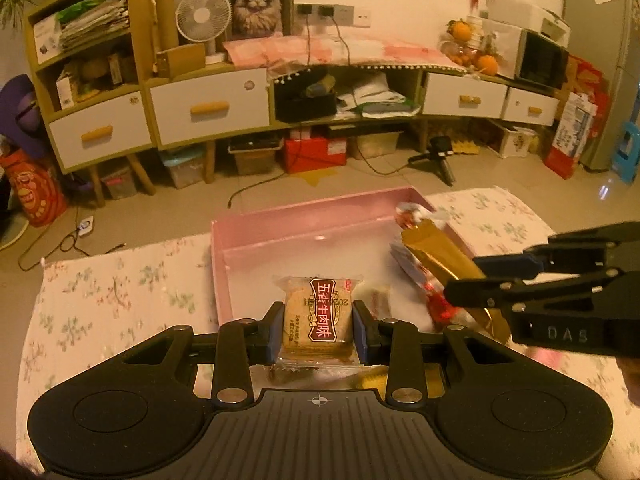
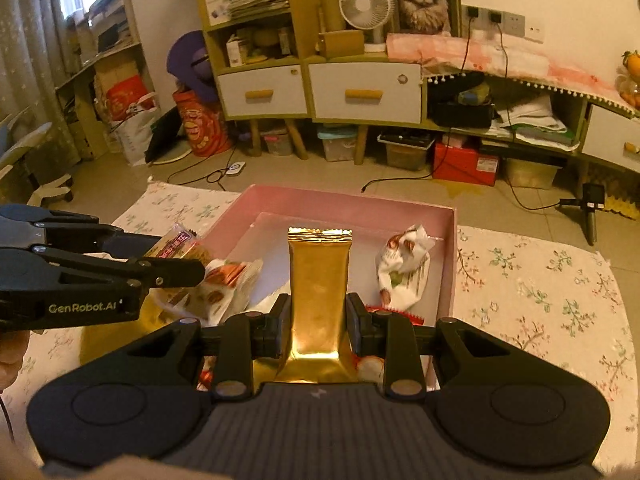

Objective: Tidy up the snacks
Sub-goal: 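Carry both snacks into the pink box and open both grippers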

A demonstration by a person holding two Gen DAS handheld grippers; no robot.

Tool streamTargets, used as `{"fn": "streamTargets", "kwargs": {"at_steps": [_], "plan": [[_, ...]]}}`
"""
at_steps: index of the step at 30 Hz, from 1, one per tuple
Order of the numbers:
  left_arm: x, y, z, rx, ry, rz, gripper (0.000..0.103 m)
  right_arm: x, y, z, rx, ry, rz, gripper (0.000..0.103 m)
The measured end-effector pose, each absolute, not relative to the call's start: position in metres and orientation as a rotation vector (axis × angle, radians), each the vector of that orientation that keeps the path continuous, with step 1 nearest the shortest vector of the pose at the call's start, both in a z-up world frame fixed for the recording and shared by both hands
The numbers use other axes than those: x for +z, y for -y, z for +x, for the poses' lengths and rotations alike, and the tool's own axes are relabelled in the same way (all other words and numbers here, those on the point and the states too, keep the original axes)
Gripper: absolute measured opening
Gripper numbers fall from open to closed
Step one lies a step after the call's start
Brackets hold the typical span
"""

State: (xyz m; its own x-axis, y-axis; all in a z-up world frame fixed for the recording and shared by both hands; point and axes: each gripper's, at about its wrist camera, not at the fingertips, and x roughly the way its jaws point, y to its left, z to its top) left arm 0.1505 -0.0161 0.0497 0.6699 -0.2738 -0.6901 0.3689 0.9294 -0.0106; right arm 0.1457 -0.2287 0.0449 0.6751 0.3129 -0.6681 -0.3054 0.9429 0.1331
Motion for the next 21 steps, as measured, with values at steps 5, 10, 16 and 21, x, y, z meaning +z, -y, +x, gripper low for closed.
{"fn": "streamTargets", "kwargs": {"at_steps": [5,10,16,21], "plan": [[0.041,0.020,0.180,-0.326,-0.760,0.141,0.032,0.039,0.224,0.163,0.325,-0.766,-0.005,0.026],[0.028,0.022,0.203,-0.298,-0.764,0.160,0.032,0.034,0.219,0.180,0.308,-0.781,-0.005,0.026],[0.012,0.029,0.224,-0.281,-0.764,0.208,0.032,0.024,0.211,0.194,0.294,-0.807,-0.019,0.026],[0.001,0.032,0.234,-0.278,-0.773,0.218,0.032,0.017,0.206,0.201,0.288,-0.828,-0.033,0.026]]}}
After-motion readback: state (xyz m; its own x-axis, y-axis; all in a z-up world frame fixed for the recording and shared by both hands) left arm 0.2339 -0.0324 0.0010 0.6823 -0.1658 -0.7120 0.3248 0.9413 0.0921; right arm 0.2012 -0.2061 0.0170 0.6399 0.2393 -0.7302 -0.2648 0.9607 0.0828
